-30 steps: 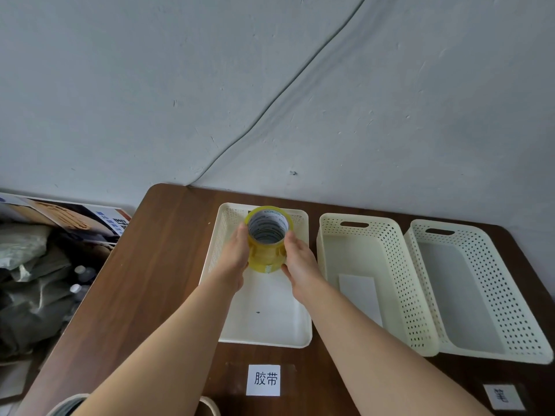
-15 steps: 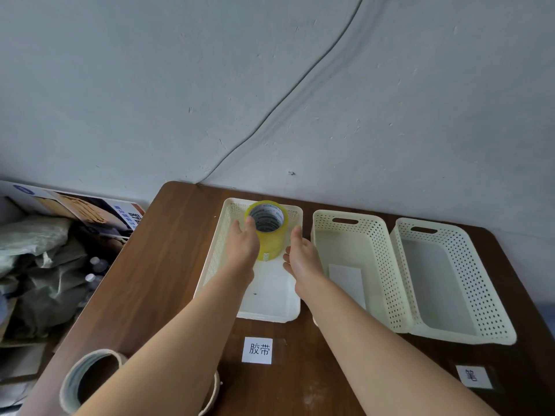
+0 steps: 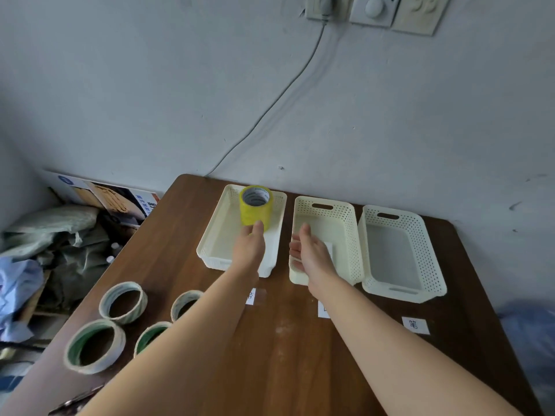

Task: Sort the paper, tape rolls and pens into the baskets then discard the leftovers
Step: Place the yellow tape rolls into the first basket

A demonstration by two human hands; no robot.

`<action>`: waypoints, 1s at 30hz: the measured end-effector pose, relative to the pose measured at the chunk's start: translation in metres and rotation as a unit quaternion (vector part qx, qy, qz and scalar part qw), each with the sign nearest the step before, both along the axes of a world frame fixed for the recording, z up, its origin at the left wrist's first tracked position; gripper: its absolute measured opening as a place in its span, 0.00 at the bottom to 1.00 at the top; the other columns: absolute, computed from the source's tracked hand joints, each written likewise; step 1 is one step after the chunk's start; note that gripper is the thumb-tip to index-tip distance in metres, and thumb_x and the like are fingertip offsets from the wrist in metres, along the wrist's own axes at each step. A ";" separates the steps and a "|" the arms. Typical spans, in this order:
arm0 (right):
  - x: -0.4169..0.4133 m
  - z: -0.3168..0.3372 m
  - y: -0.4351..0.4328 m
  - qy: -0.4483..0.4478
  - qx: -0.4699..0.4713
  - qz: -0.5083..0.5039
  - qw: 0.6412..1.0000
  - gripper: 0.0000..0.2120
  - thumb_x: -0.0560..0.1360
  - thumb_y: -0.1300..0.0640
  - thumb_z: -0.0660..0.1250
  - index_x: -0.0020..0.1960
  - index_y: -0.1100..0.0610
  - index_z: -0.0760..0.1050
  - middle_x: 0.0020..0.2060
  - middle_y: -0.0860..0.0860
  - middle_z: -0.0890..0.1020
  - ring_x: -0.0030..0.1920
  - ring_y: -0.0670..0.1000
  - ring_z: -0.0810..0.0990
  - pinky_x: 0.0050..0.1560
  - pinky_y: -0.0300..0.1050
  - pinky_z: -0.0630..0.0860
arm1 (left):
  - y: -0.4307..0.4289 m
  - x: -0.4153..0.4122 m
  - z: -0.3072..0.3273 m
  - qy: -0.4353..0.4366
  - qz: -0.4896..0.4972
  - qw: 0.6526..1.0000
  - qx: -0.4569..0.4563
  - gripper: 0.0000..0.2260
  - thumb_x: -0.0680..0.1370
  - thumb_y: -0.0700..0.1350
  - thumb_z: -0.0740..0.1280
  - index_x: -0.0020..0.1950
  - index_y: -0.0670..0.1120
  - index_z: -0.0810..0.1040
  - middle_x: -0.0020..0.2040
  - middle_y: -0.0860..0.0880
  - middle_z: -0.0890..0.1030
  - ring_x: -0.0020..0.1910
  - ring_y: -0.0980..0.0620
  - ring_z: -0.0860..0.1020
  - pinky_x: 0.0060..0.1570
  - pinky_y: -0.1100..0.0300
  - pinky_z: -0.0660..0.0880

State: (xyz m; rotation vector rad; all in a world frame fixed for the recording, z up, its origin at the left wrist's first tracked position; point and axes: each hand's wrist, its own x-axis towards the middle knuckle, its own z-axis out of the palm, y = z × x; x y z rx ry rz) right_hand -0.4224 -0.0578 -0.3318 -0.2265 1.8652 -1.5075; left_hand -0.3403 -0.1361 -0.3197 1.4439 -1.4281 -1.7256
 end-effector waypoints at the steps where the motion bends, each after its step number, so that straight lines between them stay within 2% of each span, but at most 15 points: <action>1: 0.003 0.002 0.012 -0.002 -0.004 0.004 1.000 0.22 0.80 0.39 0.53 0.54 0.55 0.76 0.51 0.55 0.81 0.54 0.53 0.80 0.56 0.49 0.77 | 0.011 0.004 0.001 -0.003 -0.004 1.000 -0.003 0.16 0.81 0.53 0.55 0.62 0.44 0.73 0.46 0.49 0.75 0.51 0.47 0.73 0.63 0.46 0.71; 4: 0.014 0.006 0.048 0.008 -0.006 0.026 1.000 0.21 0.80 0.39 0.52 0.55 0.54 0.75 0.52 0.55 0.81 0.54 0.52 0.80 0.57 0.48 0.77 | 0.044 0.016 0.001 -0.006 -0.011 1.000 -0.011 0.12 0.81 0.53 0.56 0.52 0.47 0.74 0.49 0.47 0.74 0.48 0.48 0.72 0.59 0.47 0.72; 6: 0.021 0.007 0.071 0.014 -0.010 0.038 0.999 0.20 0.80 0.39 0.52 0.55 0.52 0.75 0.52 0.51 0.80 0.54 0.49 0.79 0.57 0.46 0.76 | 0.067 0.025 0.000 -0.003 -0.013 1.000 -0.010 0.16 0.80 0.52 0.56 0.59 0.44 0.74 0.49 0.47 0.75 0.43 0.49 0.73 0.52 0.51 0.74; 8: 0.028 0.007 0.092 0.019 -0.009 0.043 0.999 0.19 0.80 0.39 0.53 0.51 0.50 0.76 0.51 0.50 0.80 0.54 0.49 0.79 0.58 0.47 0.76 | 0.091 0.035 -0.002 0.000 -0.019 1.000 -0.001 0.18 0.80 0.52 0.56 0.60 0.42 0.74 0.48 0.45 0.77 0.42 0.46 0.75 0.46 0.54 0.70; 11: 0.039 0.005 0.122 0.022 0.000 0.048 0.999 0.18 0.79 0.39 0.54 0.50 0.50 0.76 0.51 0.50 0.81 0.54 0.49 0.79 0.57 0.47 0.77 | 0.122 0.049 -0.007 -0.007 -0.026 1.000 0.001 0.13 0.80 0.52 0.57 0.47 0.45 0.75 0.44 0.45 0.76 0.39 0.49 0.73 0.45 0.54 0.69; 13: 0.047 0.002 0.141 0.030 0.007 0.052 0.998 0.19 0.79 0.39 0.54 0.51 0.50 0.77 0.51 0.50 0.81 0.54 0.49 0.79 0.58 0.48 0.77 | 0.139 0.058 -0.012 -0.022 -0.034 0.999 -0.003 0.13 0.80 0.53 0.57 0.44 0.46 0.73 0.42 0.48 0.75 0.39 0.51 0.71 0.46 0.54 0.70; 17: 0.060 -0.007 0.177 0.034 0.028 0.057 0.997 0.18 0.79 0.39 0.54 0.52 0.49 0.76 0.53 0.50 0.80 0.55 0.49 0.79 0.60 0.49 0.77 | 0.170 0.074 -0.026 -0.042 -0.059 0.997 0.004 0.14 0.80 0.54 0.57 0.49 0.45 0.75 0.42 0.48 0.76 0.43 0.49 0.74 0.52 0.49 0.74; 20: 0.069 -0.017 0.204 0.021 0.057 0.066 0.996 0.19 0.79 0.38 0.54 0.55 0.49 0.75 0.55 0.49 0.79 0.56 0.49 0.78 0.62 0.50 0.75 | 0.190 0.086 -0.039 -0.078 -0.099 0.992 0.015 0.19 0.80 0.55 0.58 0.58 0.42 0.76 0.52 0.43 0.79 0.51 0.44 0.78 0.53 0.50 0.74; 21: 0.071 -0.020 0.212 0.020 0.072 0.067 0.995 0.19 0.79 0.38 0.55 0.56 0.50 0.75 0.55 0.48 0.79 0.56 0.49 0.78 0.63 0.51 0.75 | 0.197 0.090 -0.043 -0.089 -0.111 0.990 0.020 0.20 0.79 0.56 0.59 0.62 0.43 0.76 0.54 0.44 0.80 0.54 0.46 0.79 0.52 0.52 0.75; 24: 0.079 -0.030 0.233 0.015 0.107 0.064 0.992 0.18 0.78 0.41 0.58 0.59 0.52 0.75 0.54 0.48 0.79 0.57 0.50 0.77 0.64 0.52 0.73 | 0.214 0.100 -0.052 -0.096 -0.135 0.986 0.033 0.19 0.78 0.56 0.63 0.62 0.44 0.76 0.44 0.52 0.77 0.39 0.56 0.76 0.35 0.60 0.73; 26: 0.086 -0.036 0.247 0.009 0.114 0.061 0.992 0.13 0.78 0.43 0.60 0.54 0.51 0.75 0.53 0.48 0.79 0.56 0.49 0.76 0.60 0.50 0.73 | 0.225 0.106 -0.058 -0.082 -0.146 0.985 0.046 0.20 0.77 0.56 0.65 0.61 0.43 0.77 0.41 0.50 0.77 0.35 0.54 0.76 0.30 0.60 0.72; 27: 0.090 -0.039 0.253 0.008 0.115 0.059 0.992 0.10 0.78 0.44 0.61 0.52 0.50 0.74 0.52 0.48 0.79 0.55 0.49 0.76 0.57 0.48 0.73 | 0.230 0.109 -0.061 -0.075 -0.154 0.984 0.051 0.20 0.76 0.55 0.65 0.61 0.43 0.77 0.45 0.47 0.80 0.40 0.50 0.80 0.34 0.56 0.76; 28: 0.095 -0.041 0.259 0.007 0.116 0.055 0.992 0.08 0.78 0.45 0.62 0.50 0.49 0.74 0.51 0.47 0.79 0.54 0.49 0.77 0.55 0.46 0.72 | 0.236 0.113 -0.063 -0.078 -0.162 0.982 0.051 0.19 0.76 0.55 0.66 0.60 0.43 0.77 0.51 0.45 0.81 0.50 0.46 0.81 0.44 0.51 0.78; 29: 0.099 -0.044 0.264 0.008 0.118 0.049 0.992 0.07 0.78 0.46 0.62 0.47 0.48 0.74 0.49 0.46 0.79 0.51 0.47 0.77 0.52 0.45 0.71 | 0.240 0.117 -0.064 -0.086 -0.168 0.981 0.049 0.19 0.76 0.55 0.66 0.60 0.44 0.77 0.56 0.44 0.81 0.57 0.44 0.79 0.51 0.51 0.77; 30: 0.104 -0.046 0.269 0.008 0.119 0.044 0.992 0.06 0.78 0.47 0.63 0.45 0.47 0.74 0.47 0.45 0.79 0.48 0.45 0.76 0.50 0.44 0.69 | 0.244 0.121 -0.067 -0.092 -0.173 0.979 0.047 0.19 0.76 0.55 0.66 0.61 0.45 0.77 0.58 0.44 0.81 0.59 0.45 0.78 0.51 0.53 0.76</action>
